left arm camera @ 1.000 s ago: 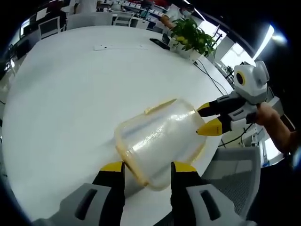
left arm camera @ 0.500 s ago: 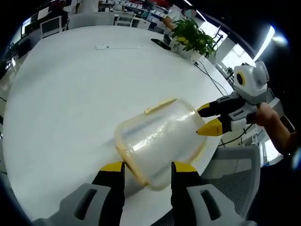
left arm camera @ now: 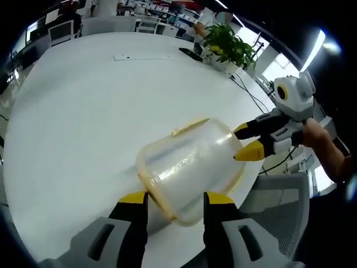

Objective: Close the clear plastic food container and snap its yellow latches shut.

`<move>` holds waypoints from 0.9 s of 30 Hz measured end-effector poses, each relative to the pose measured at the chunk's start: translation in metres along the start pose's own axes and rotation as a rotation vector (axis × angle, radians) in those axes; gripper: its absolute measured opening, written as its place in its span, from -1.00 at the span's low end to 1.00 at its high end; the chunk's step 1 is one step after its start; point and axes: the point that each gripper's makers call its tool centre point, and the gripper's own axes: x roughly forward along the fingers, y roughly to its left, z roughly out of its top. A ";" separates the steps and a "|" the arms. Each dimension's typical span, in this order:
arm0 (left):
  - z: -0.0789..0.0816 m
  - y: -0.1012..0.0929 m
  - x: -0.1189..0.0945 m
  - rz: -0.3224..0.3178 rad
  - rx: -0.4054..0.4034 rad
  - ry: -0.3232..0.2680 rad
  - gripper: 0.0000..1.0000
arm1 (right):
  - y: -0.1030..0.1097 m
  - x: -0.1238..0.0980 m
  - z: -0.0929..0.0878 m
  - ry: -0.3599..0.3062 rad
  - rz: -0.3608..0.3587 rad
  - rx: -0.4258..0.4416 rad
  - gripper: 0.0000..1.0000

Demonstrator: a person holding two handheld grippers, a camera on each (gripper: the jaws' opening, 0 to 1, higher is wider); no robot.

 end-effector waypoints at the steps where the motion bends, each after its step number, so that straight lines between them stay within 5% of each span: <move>1: 0.000 0.000 0.000 0.002 0.003 -0.002 -0.35 | 0.000 0.000 0.000 -0.001 0.001 0.000 -0.30; 14: -0.001 -0.004 -0.006 0.005 0.065 -0.002 -0.29 | 0.003 -0.007 0.000 -0.006 0.008 -0.095 -0.28; 27: 0.017 -0.011 -0.020 0.011 0.150 -0.040 -0.33 | 0.007 -0.018 0.015 -0.031 0.004 -0.224 -0.36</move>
